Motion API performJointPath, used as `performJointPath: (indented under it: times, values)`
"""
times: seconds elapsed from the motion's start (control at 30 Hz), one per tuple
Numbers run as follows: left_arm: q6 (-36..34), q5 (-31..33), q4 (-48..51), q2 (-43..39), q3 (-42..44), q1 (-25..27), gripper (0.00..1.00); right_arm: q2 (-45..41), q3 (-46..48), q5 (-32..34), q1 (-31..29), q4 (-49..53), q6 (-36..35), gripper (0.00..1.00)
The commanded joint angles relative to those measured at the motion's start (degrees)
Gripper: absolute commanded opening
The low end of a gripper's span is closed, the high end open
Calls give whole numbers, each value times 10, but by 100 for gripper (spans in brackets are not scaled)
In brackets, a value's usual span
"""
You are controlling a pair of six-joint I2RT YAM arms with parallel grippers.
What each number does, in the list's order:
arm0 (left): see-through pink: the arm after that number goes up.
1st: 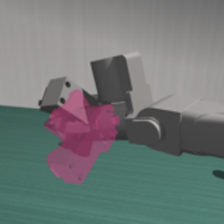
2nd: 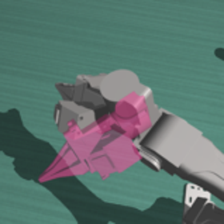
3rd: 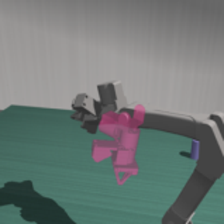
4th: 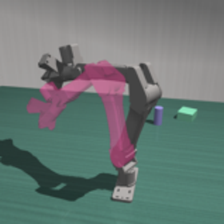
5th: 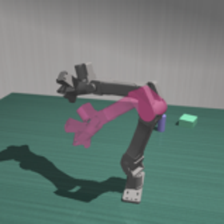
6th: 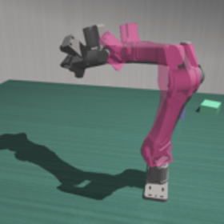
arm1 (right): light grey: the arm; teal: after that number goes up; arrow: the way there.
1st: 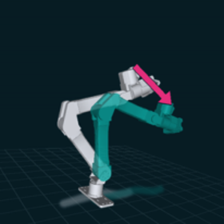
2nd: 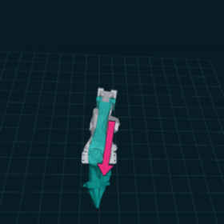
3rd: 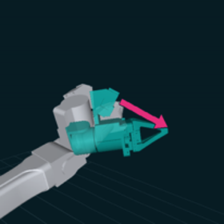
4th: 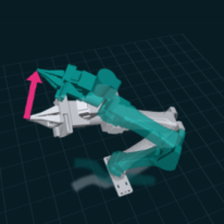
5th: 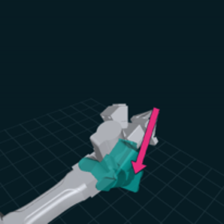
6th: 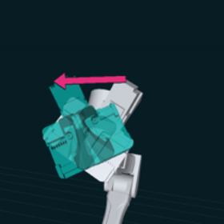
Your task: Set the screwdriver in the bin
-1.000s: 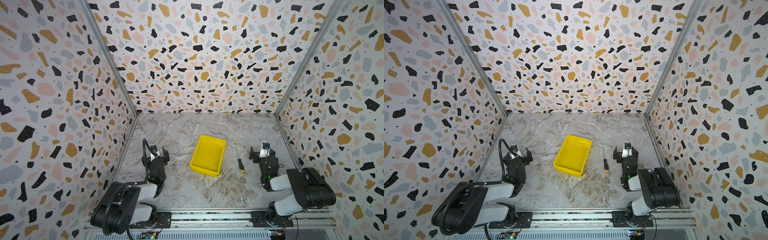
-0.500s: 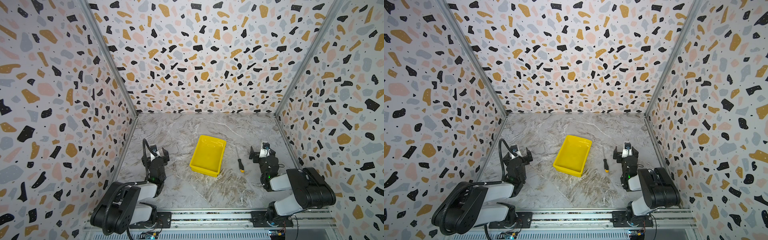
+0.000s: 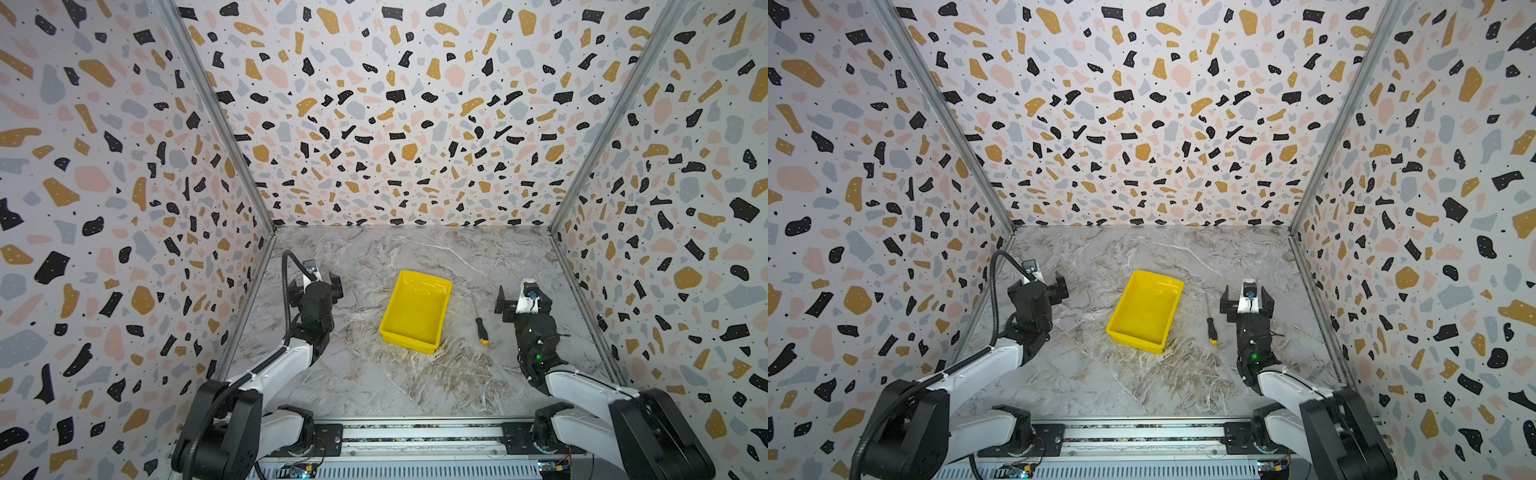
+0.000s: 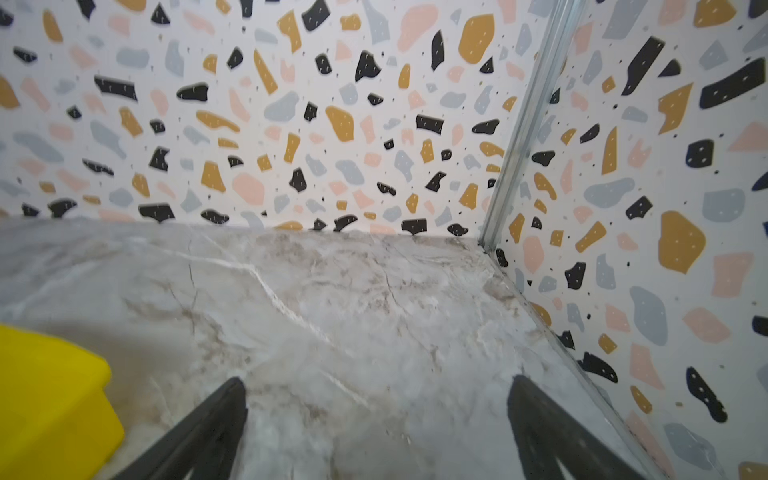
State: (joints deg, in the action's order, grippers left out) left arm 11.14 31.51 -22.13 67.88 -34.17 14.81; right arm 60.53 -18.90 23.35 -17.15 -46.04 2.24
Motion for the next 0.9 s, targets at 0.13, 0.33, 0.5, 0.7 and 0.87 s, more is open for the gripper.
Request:
performJointPath:
  times: [0.13, 0.33, 0.5, 0.7, 0.87]
  values:
    - [145, -174, 282, -74, -35, 7, 100, -20, -155, -27, 70, 506, 329, 99]
    - [151, -147, 283, -205, 64, 6, 100, -24, -124, -214, 83, 487, 265, 96]
    - [223, -86, 265, -301, 170, 6, 100, 47, -137, -210, -12, 521, 246, 82]
    - [253, -45, 284, -332, 185, 5, 99, 100, -134, -202, -39, 523, 256, 67]
    - [256, -37, 286, -324, 181, 5, 100, 108, -133, -209, -41, 515, 253, 61]
